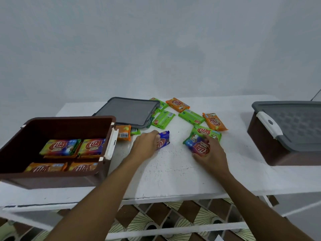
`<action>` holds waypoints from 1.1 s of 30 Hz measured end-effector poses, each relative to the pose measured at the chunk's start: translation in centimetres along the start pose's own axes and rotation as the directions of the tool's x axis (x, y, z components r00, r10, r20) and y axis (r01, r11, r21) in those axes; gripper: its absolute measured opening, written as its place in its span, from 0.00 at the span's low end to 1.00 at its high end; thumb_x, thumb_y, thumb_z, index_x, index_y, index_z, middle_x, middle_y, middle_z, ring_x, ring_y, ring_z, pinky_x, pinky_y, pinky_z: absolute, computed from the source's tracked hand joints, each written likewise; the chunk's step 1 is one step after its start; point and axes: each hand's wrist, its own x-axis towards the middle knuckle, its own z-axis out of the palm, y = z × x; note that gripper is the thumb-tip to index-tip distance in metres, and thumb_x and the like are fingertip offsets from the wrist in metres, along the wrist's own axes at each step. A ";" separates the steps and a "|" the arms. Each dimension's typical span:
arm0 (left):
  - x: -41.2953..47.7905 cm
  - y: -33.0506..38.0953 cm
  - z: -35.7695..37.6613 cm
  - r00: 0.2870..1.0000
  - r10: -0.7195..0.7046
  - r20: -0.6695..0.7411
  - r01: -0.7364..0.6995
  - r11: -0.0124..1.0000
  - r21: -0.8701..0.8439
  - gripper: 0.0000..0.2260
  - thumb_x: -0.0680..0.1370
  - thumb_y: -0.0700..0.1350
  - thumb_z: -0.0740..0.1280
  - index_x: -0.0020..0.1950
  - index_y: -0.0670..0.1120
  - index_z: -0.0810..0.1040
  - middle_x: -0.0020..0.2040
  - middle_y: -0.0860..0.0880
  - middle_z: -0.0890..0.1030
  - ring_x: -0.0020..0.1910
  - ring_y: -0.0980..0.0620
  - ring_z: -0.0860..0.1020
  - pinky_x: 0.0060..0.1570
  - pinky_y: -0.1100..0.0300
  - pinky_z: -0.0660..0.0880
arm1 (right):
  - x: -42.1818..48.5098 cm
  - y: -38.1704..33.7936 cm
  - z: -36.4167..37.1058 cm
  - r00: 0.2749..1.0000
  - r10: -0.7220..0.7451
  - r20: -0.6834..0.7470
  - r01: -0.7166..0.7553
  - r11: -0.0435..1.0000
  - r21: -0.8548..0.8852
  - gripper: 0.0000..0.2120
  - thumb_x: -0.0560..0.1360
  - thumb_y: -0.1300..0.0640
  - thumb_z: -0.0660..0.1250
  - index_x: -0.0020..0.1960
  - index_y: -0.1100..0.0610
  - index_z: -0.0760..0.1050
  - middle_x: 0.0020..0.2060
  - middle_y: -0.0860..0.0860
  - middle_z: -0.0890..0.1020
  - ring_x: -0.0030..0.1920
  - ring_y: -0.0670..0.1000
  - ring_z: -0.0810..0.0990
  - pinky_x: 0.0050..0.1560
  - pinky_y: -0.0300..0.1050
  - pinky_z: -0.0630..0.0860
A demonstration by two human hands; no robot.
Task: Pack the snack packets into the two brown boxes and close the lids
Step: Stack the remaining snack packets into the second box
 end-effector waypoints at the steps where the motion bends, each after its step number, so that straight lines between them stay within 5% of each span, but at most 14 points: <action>1: 0.7 -0.1 -0.4 0.997 -0.044 0.062 0.047 0.998 -0.041 0.15 0.84 0.50 0.52 0.58 0.44 0.75 0.54 0.42 0.81 0.49 0.47 0.79 0.45 0.55 0.77 | -0.1 -0.1 -0.1 1.000 0.019 0.005 -0.019 1.000 -0.001 0.43 0.65 0.44 0.78 0.74 0.49 0.62 0.66 0.51 0.73 0.61 0.51 0.75 0.61 0.54 0.76; 5: 2.8 -0.8 -1.0 0.959 -0.129 0.251 0.147 0.987 -0.057 0.15 0.84 0.48 0.53 0.60 0.42 0.76 0.57 0.42 0.80 0.49 0.50 0.78 0.47 0.56 0.79 | -0.1 -0.4 -0.2 0.998 0.048 0.044 -0.048 0.999 0.002 0.49 0.66 0.43 0.77 0.78 0.50 0.55 0.68 0.52 0.72 0.64 0.52 0.74 0.62 0.54 0.76; 11: 3.6 0.5 -2.4 0.900 -0.098 0.425 0.124 0.992 -0.034 0.14 0.82 0.44 0.60 0.68 0.45 0.68 0.63 0.43 0.76 0.51 0.50 0.77 0.45 0.58 0.78 | 0.7 -1.6 -1.6 0.981 0.079 0.176 -0.081 0.997 0.004 0.45 0.66 0.45 0.78 0.76 0.46 0.59 0.67 0.52 0.74 0.59 0.50 0.77 0.53 0.42 0.77; 14: 3.8 0.8 -4.3 0.907 -0.096 0.409 0.229 0.929 -0.290 0.12 0.80 0.43 0.65 0.61 0.44 0.68 0.53 0.44 0.79 0.45 0.51 0.80 0.38 0.58 0.78 | 1.0 -2.9 -2.2 0.977 0.086 0.197 -0.096 0.995 0.038 0.44 0.67 0.47 0.78 0.76 0.48 0.59 0.69 0.53 0.72 0.60 0.51 0.75 0.56 0.46 0.78; 19: 3.6 -0.2 -8.4 0.899 -0.110 0.424 0.403 0.583 -0.705 0.16 0.76 0.35 0.68 0.58 0.49 0.68 0.53 0.40 0.81 0.43 0.49 0.80 0.35 0.57 0.76 | 1.4 -6.2 -1.9 0.958 0.188 0.215 -0.230 0.954 0.191 0.42 0.66 0.49 0.78 0.74 0.52 0.63 0.66 0.52 0.72 0.56 0.49 0.75 0.52 0.45 0.79; 22: 2.5 -1.8 -11.7 0.913 -0.082 0.401 0.391 0.465 -0.794 0.14 0.76 0.38 0.67 0.59 0.51 0.74 0.49 0.44 0.83 0.43 0.48 0.81 0.34 0.58 0.76 | 1.5 -9.4 -1.4 0.941 0.201 0.271 -0.300 0.865 0.402 0.27 0.68 0.49 0.77 0.62 0.49 0.69 0.53 0.49 0.78 0.46 0.45 0.78 0.42 0.39 0.77; 26: 0.2 -6.4 -16.1 0.940 -0.054 0.337 0.322 0.467 -0.824 0.06 0.77 0.37 0.66 0.50 0.46 0.73 0.43 0.45 0.83 0.41 0.48 0.82 0.30 0.59 0.78 | 2.3 -14.3 0.4 0.916 0.234 0.326 -0.392 0.691 0.608 0.34 0.62 0.46 0.80 0.61 0.59 0.71 0.52 0.55 0.82 0.49 0.54 0.83 0.51 0.54 0.81; 28: -0.8 -9.6 -18.0 0.947 -0.082 0.311 0.313 0.457 -0.833 0.07 0.76 0.34 0.65 0.49 0.45 0.73 0.44 0.44 0.82 0.44 0.47 0.83 0.33 0.56 0.80 | 2.3 -17.5 1.3 0.926 0.177 0.334 -0.368 0.621 0.692 0.28 0.67 0.53 0.78 0.62 0.59 0.73 0.54 0.58 0.83 0.47 0.54 0.84 0.49 0.54 0.81; 33: -3.9 -17.7 -20.8 0.944 -0.232 0.237 0.324 0.493 -0.808 0.07 0.76 0.36 0.64 0.49 0.47 0.74 0.48 0.43 0.79 0.44 0.48 0.81 0.31 0.55 0.80 | 1.4 -26.3 2.7 0.951 -0.042 0.306 -0.199 0.675 0.711 0.18 0.73 0.65 0.72 0.59 0.51 0.73 0.49 0.56 0.80 0.41 0.53 0.84 0.35 0.47 0.80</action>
